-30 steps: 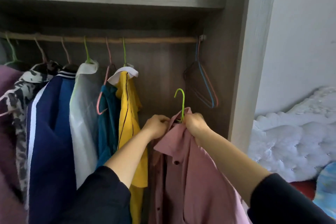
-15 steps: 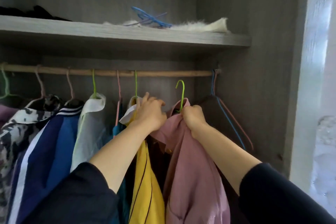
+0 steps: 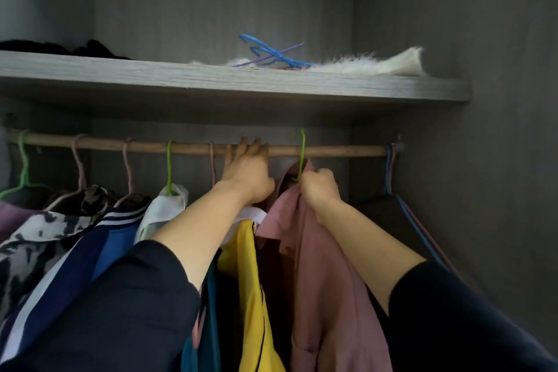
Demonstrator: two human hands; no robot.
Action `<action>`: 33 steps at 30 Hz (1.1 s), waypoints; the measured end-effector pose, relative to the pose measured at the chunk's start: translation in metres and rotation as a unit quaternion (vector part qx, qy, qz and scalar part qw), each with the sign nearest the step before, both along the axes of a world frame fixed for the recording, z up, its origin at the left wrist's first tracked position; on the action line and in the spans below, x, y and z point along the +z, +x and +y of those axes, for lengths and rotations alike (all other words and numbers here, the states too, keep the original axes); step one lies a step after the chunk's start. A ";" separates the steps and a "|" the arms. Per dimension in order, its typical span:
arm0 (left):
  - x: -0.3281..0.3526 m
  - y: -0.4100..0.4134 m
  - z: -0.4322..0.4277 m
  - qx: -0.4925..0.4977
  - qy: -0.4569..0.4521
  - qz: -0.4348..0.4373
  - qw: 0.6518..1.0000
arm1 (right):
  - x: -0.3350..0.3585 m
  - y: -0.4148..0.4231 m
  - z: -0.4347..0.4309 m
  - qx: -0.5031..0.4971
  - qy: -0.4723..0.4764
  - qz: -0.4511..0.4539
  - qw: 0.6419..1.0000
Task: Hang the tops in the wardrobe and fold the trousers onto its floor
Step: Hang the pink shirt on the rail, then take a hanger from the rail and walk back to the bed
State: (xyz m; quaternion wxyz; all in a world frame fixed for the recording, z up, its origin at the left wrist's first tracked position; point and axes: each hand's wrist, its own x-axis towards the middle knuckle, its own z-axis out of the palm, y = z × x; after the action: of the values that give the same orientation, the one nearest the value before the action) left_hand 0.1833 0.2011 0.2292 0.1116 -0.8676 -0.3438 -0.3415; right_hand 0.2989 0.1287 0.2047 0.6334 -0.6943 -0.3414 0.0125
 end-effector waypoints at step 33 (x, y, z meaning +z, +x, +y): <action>-0.019 0.038 0.018 -0.032 0.114 -0.067 0.991 | 0.001 0.097 -0.065 -0.303 -0.431 -0.467 0.711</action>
State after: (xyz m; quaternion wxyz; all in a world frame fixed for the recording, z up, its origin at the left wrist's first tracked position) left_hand 0.2216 0.2193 0.2107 0.1753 -0.8351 -0.2811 -0.4391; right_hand 0.3958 0.0640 0.2057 -0.0045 -0.8754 -0.3228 -0.3599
